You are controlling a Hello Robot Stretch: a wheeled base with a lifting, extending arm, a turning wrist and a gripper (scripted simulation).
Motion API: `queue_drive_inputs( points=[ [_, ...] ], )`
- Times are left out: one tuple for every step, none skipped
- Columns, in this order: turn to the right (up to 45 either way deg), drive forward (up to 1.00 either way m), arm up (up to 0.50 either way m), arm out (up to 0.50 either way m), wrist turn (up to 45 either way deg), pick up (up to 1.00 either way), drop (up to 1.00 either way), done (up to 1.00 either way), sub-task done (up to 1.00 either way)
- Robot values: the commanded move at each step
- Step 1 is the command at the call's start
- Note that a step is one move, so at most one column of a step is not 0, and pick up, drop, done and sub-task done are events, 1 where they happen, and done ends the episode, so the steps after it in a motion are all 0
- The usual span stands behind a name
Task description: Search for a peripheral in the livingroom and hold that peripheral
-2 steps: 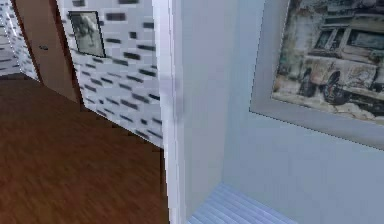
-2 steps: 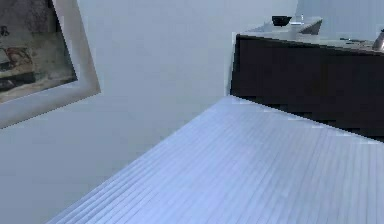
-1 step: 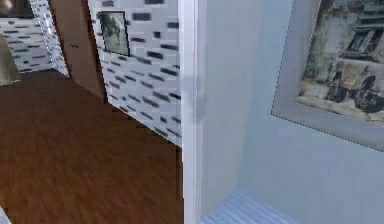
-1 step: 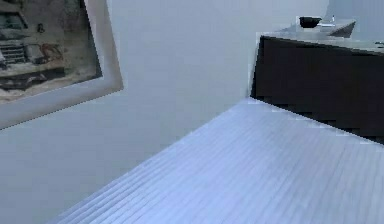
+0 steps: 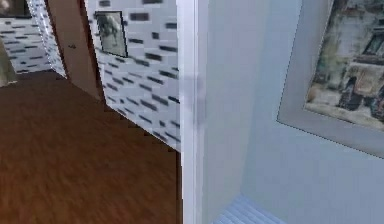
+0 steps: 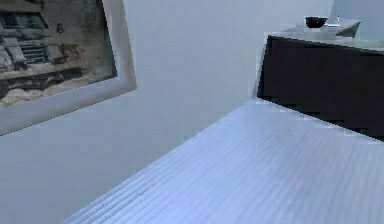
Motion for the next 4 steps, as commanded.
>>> queue_drive_inputs(
  points=[
    [-9.0,0.00,0.00,0.00,0.0,0.00,0.00,0.00,0.00],
    [0.0,0.50,0.00,0.00,0.0,0.00,0.00,0.00,0.00],
    [-42.0,0.00,0.00,0.00,0.0,0.00,0.00,0.00,0.00],
    [-3.0,0.00,0.00,0.00,0.0,0.00,0.00,0.00,0.00]
  ],
)
